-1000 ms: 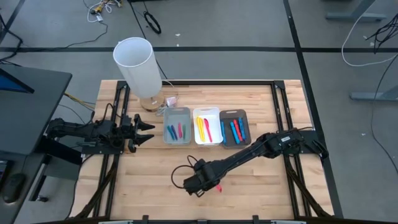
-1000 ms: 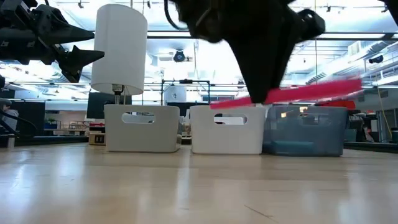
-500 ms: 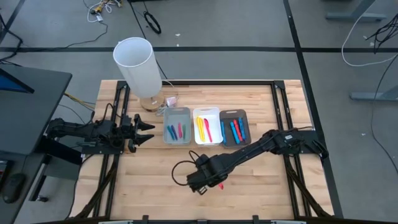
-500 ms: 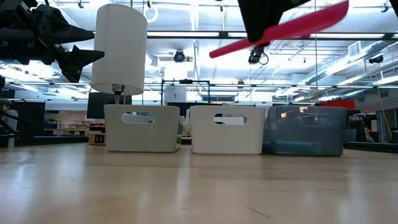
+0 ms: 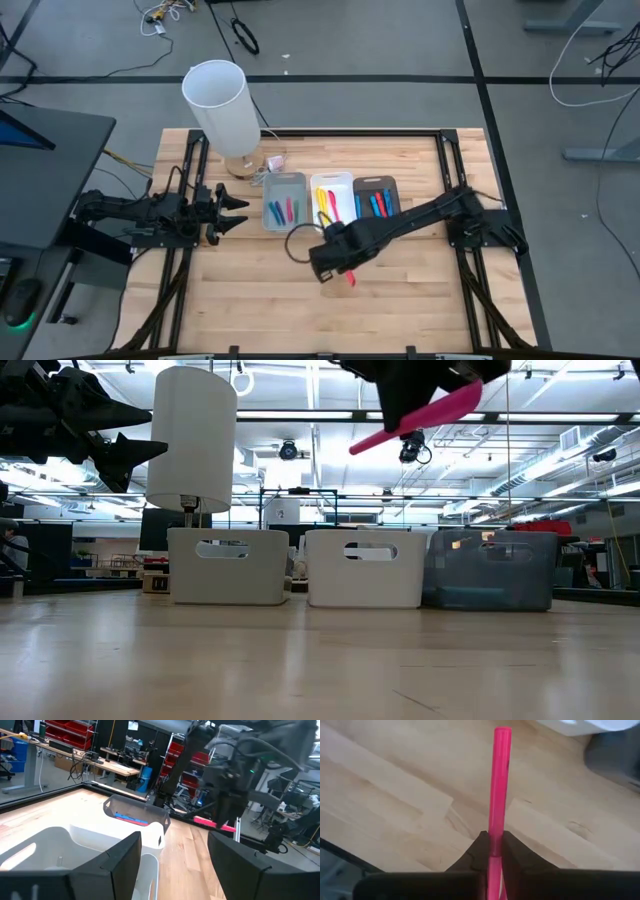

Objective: Pick & Place Markers
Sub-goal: Put the pink highlighter pen into the white bin

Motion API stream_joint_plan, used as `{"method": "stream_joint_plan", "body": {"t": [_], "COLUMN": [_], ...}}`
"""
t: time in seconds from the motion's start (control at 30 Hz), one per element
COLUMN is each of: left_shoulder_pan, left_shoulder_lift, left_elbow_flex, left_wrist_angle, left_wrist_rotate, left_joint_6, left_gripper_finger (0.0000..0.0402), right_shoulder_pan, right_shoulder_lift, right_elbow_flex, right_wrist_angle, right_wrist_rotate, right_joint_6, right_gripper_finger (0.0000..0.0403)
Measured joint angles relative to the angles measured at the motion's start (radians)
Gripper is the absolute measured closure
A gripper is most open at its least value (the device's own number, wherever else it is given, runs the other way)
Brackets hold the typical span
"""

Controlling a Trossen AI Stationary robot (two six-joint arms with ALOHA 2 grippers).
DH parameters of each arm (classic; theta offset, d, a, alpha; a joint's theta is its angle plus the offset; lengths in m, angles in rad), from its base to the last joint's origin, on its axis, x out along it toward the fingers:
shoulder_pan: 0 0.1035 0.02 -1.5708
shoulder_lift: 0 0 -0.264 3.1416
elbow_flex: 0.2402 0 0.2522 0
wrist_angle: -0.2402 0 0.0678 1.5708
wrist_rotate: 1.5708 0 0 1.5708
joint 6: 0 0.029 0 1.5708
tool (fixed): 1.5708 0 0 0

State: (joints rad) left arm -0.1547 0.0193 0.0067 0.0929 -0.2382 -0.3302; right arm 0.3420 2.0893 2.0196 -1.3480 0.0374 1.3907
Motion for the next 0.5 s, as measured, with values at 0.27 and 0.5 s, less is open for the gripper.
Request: {"method": "stream_joint_plan", "body": {"t": [0.27,0.5], "left_shoulder_pan": [0.0,0.0], "left_shoulder_lift": [0.0,0.0], "left_elbow_flex": [0.0,0.0], "left_wrist_angle": [0.0,0.0], "left_wrist_rotate": [0.0,0.0], "left_joint_6": [0.0,0.0], "left_gripper_finger": [0.0168,0.0168], "right_shoulder_pan": [-0.086,-0.196], "right_shoulder_lift": [-0.162,-0.209], "right_elbow_flex": [-0.228,-0.313], "right_wrist_angle": [0.127,0.231], "right_wrist_rotate": [-0.001,-0.001], "right_joint_6": [0.068,0.003], "right_gripper_finger": [0.0378,0.0378]}}
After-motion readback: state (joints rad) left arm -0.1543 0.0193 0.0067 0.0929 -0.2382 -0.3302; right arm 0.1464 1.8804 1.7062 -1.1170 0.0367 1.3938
